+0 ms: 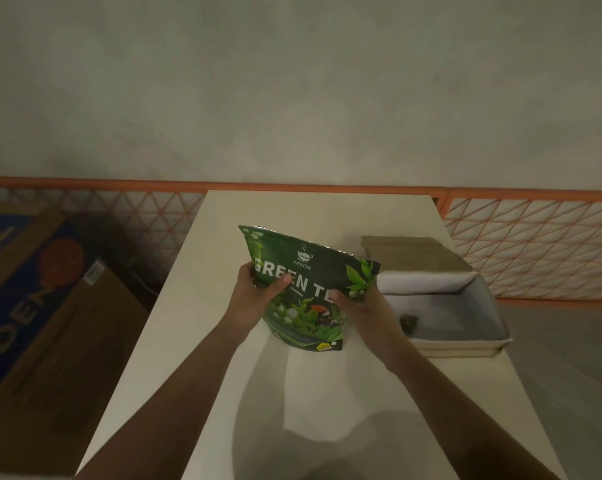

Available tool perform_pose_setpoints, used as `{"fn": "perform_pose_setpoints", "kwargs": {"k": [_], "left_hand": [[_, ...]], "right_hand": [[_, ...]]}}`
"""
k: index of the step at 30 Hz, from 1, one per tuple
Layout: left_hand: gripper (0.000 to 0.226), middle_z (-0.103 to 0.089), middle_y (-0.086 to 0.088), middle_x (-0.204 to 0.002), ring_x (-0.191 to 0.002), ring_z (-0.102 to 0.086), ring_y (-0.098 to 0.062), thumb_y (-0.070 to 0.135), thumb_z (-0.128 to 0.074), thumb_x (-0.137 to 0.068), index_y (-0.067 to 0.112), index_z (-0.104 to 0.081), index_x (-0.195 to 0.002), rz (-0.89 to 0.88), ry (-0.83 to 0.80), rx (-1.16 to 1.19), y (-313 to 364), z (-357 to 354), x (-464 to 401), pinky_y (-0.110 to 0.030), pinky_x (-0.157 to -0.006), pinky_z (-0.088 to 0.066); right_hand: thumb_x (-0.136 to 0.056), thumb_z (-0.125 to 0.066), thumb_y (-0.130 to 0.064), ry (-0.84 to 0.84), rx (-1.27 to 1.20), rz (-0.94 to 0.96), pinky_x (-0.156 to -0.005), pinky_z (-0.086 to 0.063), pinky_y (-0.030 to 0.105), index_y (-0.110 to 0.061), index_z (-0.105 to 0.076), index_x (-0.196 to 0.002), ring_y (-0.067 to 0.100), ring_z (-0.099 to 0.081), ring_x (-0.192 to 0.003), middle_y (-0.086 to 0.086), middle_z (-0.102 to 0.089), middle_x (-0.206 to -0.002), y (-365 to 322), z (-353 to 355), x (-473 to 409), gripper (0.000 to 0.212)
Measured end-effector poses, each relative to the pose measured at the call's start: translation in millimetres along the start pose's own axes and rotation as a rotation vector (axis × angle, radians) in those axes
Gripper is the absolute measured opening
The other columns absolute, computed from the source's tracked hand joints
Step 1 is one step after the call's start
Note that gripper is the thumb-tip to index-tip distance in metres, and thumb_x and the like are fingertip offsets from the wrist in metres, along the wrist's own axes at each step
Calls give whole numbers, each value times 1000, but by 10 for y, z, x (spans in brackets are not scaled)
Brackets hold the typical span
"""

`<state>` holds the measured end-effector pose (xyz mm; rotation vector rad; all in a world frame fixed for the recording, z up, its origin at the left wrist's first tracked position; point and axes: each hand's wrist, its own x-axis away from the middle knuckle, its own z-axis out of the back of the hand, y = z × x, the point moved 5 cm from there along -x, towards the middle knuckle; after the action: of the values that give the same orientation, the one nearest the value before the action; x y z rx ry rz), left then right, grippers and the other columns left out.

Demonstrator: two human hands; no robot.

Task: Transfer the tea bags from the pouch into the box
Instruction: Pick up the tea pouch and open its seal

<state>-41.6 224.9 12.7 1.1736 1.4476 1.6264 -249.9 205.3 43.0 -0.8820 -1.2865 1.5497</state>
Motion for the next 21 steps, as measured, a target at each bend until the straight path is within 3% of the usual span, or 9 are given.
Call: {"fn": "perform_pose_setpoints", "kwargs": {"k": [2, 4, 7, 9, 11, 13, 17, 21], "left_hand": [[30, -67, 6, -99, -82, -70, 2, 15, -79, -84, 24, -55, -100, -14, 14, -24, -8, 9, -13, -27, -73, -61], [33, -72, 7, -98, -93, -72, -5, 30, -87, -76, 28, -62, -98, -30, 30, -69, 31, 24, 0, -31, -78, -62], [76, -66, 2, -126, -118, -62, -18, 62, -84, -59, 27, -64, -123, -69, 76, -150, 46, 62, 4, -42, -94, -58], [93, -49, -3, -145, -129, -52, -21, 59, -83, -66, 21, -50, -145, -54, 111, -163, 71, 39, 29, -47, -106, -50], [78, -42, -8, -147, -127, -51, -24, 39, -80, -79, 17, -48, -146, -63, 139, -155, 161, -6, 88, -47, -109, -47], [65, -47, -13, -141, -119, -59, -25, 35, -76, -77, 19, -55, -137, -76, 178, -144, 256, -54, 172, -48, -105, -50], [7, -63, -3, -106, -96, -66, -14, 24, -69, -94, 25, -62, -97, -84, 131, -112, 425, -226, 406, -45, -96, -56], [22, -66, -4, -99, -92, -68, -16, 39, -64, -95, 17, -60, -96, 0, 13, -55, 503, -351, 647, -41, -87, -60]], "right_hand": [[-91, -65, -28, 95, 43, 23, -59, -42, 1, -29, -59, -106, -9, -65, -82, -19, -69, -90, -113, 98, -23, 16], [-92, -64, -30, 163, 123, 70, -58, -42, 2, -28, -59, -101, -4, -63, -82, -15, -67, -89, -242, 170, -23, 10], [-93, -63, -22, 180, 184, 175, -60, -43, 6, -28, -63, -98, -5, -60, -80, -13, -67, -90, -437, 169, 35, 8], [-91, -66, -18, 184, 190, 184, -60, -42, 5, -25, -67, -95, -9, -59, -78, -15, -68, -87, -499, 124, 82, 8], [-88, -70, -17, 200, 146, 134, -57, -40, 3, -21, -69, -89, -12, -58, -72, -16, -67, -80, -500, 63, 111, 5], [-85, -74, -21, 229, 121, 86, -55, -40, 4, -21, -67, -80, -10, -58, -68, -16, -66, -73, -483, 10, 135, 8], [-86, -71, -32, 178, 116, 60, -59, -44, 7, -27, -69, -81, -5, -62, -72, -16, -69, -74, -472, -41, 157, 8], [-89, -68, -22, 64, -82, -14, -72, -57, 26, -29, -72, -76, 5, -68, -72, -10, -72, -72, -455, -96, 182, 15]]}}
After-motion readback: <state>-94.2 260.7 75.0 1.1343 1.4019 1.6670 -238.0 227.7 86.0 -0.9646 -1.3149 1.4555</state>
